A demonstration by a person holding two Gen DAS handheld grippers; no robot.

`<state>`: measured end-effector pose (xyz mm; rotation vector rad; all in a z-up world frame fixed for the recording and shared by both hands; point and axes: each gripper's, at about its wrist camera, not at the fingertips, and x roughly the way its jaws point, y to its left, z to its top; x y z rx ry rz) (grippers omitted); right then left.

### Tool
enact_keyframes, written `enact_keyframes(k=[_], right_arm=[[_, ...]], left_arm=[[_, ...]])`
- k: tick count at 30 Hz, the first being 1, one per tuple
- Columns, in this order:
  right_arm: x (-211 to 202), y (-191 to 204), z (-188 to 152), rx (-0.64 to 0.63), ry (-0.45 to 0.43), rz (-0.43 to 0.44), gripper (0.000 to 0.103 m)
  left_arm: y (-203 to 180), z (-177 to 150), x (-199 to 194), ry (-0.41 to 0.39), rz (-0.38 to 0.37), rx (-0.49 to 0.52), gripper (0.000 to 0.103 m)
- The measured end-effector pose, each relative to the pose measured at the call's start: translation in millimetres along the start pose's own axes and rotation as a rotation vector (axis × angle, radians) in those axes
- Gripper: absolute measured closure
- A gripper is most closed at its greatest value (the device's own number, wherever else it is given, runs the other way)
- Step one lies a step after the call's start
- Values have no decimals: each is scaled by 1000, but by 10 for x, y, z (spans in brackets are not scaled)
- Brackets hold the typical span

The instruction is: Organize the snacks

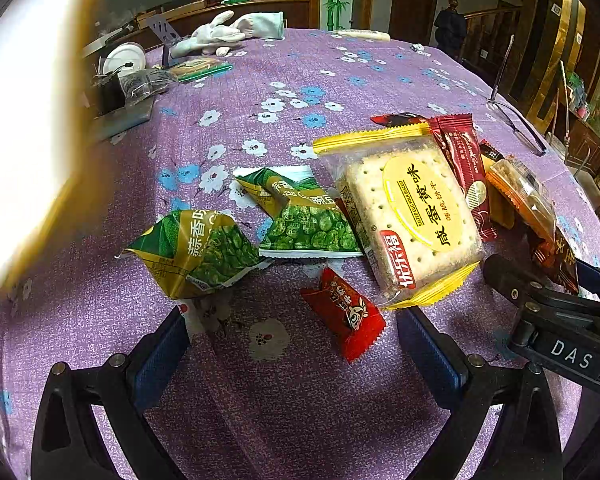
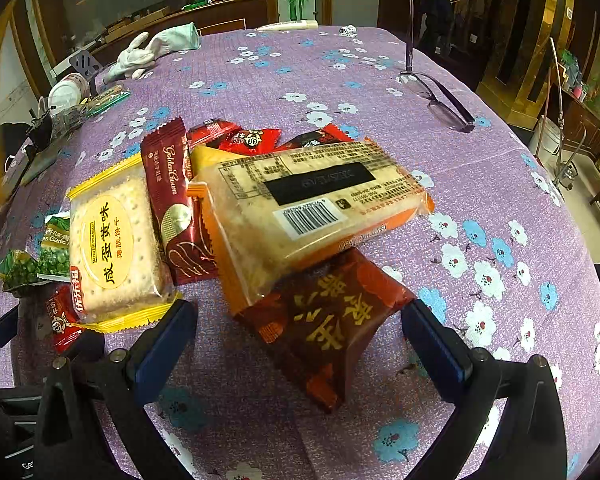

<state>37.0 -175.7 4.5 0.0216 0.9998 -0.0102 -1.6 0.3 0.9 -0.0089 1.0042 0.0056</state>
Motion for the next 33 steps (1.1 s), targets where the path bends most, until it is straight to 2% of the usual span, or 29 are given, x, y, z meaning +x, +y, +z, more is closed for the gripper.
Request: enact_keyframes(k=[33], right_arm=[[21,19,16,0,5,-21,0]], left_arm=[[-1,0,0,0,0,0,0]])
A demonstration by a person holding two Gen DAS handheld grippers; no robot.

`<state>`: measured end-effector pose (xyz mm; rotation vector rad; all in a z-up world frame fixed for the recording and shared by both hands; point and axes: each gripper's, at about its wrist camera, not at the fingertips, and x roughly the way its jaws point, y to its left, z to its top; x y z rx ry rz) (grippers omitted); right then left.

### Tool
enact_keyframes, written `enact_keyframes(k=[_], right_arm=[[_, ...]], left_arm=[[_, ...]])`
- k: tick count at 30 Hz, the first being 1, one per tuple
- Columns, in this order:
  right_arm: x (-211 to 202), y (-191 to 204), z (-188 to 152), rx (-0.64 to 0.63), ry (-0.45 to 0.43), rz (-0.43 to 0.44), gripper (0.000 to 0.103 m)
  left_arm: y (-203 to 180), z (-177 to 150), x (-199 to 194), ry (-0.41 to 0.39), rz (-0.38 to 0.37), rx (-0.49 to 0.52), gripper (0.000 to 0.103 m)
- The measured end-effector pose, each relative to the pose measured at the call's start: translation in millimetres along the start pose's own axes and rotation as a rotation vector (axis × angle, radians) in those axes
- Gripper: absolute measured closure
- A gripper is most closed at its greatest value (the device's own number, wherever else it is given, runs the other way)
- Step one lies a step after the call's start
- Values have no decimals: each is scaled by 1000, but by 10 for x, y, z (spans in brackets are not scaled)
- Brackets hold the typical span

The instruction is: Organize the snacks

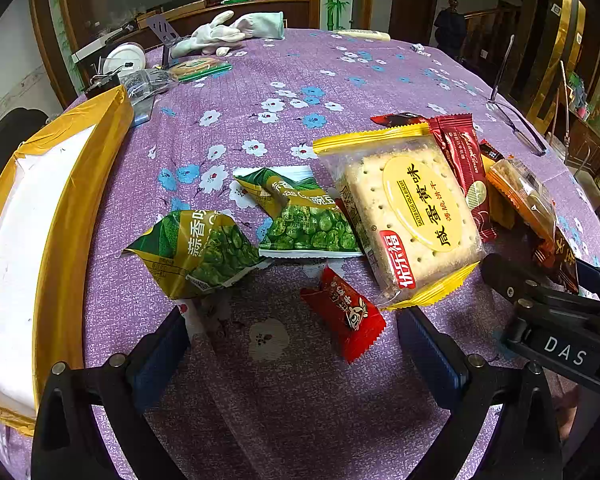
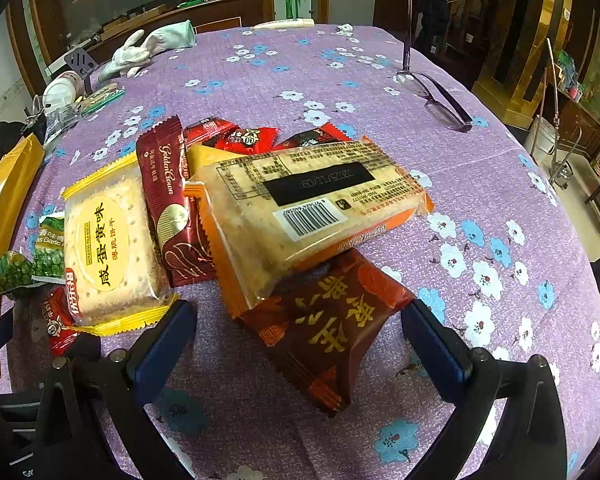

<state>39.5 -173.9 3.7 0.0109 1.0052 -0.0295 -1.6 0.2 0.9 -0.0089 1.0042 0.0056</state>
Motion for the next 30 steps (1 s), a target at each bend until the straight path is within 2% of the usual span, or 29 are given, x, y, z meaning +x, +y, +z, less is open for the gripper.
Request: enact_keyframes(k=[19,21,25,28,30], right_arm=[[23,-10,20,-14,0,6,0],[27,-43,25,-64,4,39,0],[-56,-221,-9,-101,-9,192,0],[-56,-450,30,-22,-47,335,0],[-57,-522,54,24,-55,387,0]], left_arm=[[14,10,48,0,-10,12,0],[74,91,85,8,-30,18,0],[309,166,48,-31,-152,-70,1],[299,192,42,-45,-189,-95,1],[312,195,19,-55,-214,-100,1]])
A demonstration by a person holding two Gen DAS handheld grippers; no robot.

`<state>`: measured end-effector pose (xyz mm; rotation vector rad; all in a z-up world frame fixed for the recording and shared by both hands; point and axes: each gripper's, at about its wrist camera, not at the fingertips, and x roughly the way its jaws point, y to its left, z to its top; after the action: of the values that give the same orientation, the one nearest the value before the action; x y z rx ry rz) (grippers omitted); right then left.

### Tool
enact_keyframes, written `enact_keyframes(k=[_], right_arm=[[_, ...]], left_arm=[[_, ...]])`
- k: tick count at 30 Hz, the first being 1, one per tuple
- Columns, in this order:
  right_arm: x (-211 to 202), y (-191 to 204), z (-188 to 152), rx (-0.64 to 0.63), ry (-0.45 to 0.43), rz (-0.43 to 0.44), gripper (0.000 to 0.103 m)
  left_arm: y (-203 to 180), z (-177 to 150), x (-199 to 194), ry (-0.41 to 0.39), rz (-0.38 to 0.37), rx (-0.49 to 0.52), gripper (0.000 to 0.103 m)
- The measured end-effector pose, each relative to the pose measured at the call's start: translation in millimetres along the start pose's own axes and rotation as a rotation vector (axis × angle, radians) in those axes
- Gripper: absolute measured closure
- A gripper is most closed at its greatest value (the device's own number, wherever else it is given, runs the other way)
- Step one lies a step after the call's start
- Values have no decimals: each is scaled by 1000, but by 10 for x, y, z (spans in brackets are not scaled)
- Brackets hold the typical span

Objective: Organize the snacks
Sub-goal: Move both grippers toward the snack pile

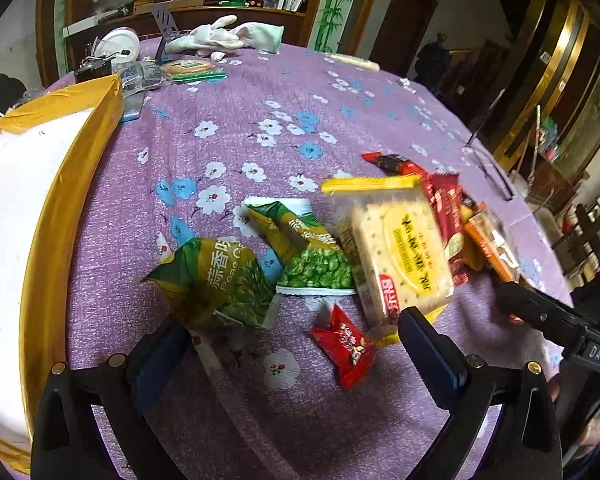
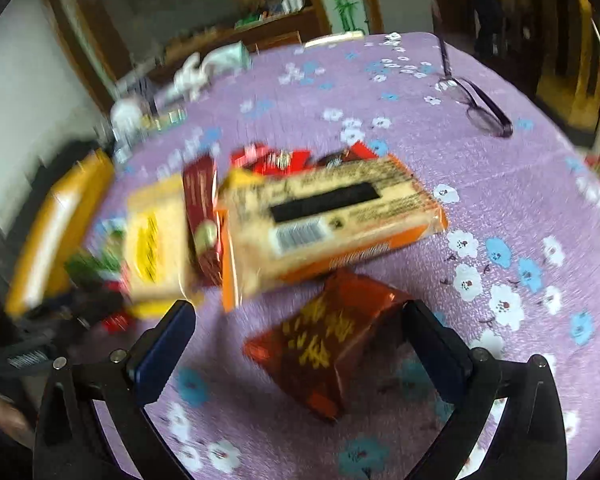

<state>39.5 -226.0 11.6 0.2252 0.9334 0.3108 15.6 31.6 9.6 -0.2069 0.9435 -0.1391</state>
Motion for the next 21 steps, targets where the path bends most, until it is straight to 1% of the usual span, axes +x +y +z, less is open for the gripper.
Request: enact_keyframes(k=[1,2,4,6,7,9,11,14,16,18,20,21], right_arm=[[4,30,13,-21,17,6,0],[-32,92,16,-61,11,19,0],[-180,159,13,-88,-64,52,0],[-371,153,3,-95,-177,99,0],[-440,115,-1,-76,-224,92,0],[-485,11,11,-17,-260,65,0],[-495,-93,2,44,-261,53,0],[-451,-208,-46,114,-226,76,0],[-399,-269,-16,148,-210,63,0],[-362,-276,-39,163,-183,54,0],[-273,-263,-24,157,-138,67,0],[-253,-251,-24,151,-131,54,0]], left_arm=[[-2,-3,-17,-6,-9,0,1],[-2,-2,-54,-23,-20,-4,1],[-26,-2,-120,-59,-28,6,1],[-62,-10,-179,-88,-35,20,1],[-73,-16,-201,-98,-40,26,1],[-80,-25,-225,-106,-42,34,1],[-54,-33,-236,-105,-58,28,1],[-4,-26,-216,-92,-85,7,1],[11,-26,-207,-88,-93,-2,1],[36,-32,-206,-86,-112,-12,1],[61,-27,-177,-73,-123,-27,1],[72,-27,-162,-65,-120,-33,1]])
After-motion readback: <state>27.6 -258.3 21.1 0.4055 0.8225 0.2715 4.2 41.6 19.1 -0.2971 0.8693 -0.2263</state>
